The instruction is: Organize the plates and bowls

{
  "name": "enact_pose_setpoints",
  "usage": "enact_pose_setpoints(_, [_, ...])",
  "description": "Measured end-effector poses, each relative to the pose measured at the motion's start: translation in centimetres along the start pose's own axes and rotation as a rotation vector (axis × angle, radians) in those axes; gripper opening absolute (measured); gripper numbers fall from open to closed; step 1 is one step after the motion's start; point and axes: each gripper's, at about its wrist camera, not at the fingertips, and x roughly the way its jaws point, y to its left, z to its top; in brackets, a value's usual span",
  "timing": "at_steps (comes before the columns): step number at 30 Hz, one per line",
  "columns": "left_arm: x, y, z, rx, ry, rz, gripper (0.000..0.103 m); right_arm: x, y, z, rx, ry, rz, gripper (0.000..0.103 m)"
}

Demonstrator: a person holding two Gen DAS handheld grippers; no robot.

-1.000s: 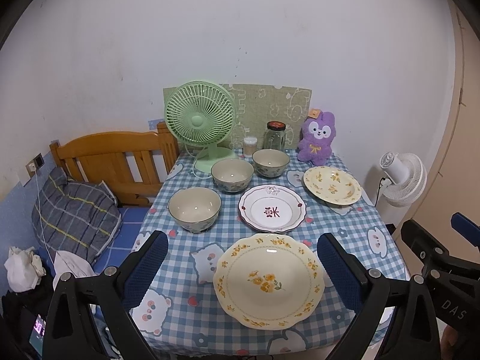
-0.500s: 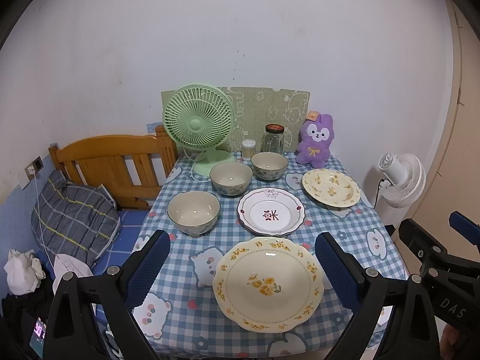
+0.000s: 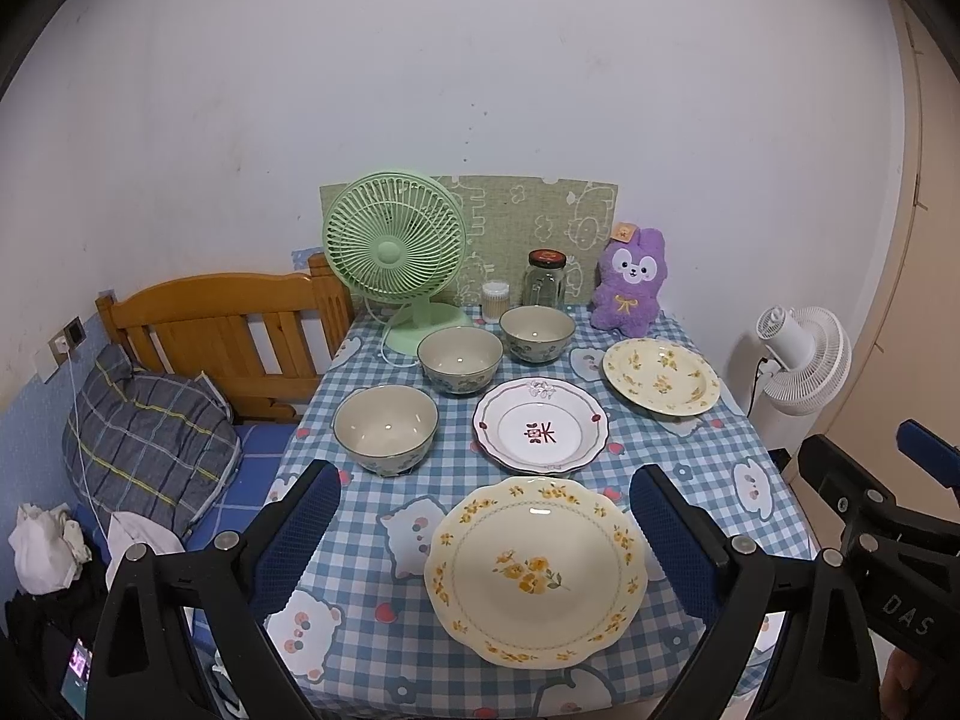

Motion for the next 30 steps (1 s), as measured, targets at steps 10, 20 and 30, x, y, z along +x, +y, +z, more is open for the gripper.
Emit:
enact_pose_setpoints(10, [0.1,-0.2,-0.1,0.005,-0.002,-0.023,0.092,0.3,0.0,0.0,0.006,0.005,0.004,0.096])
enact_pose_setpoints(20, [1.3,0.4,0.0,0.003,0.016,-0.061,0.087,1.7,1.3,-0.1,0.014,0.033,0.005,0.089])
enact_pose_setpoints(30, [4.6,2.0,-0.9,0.019,0.077,-0.081,0.082,4.4,2.8,-1.3,0.033,0.086,-0.024,0.088])
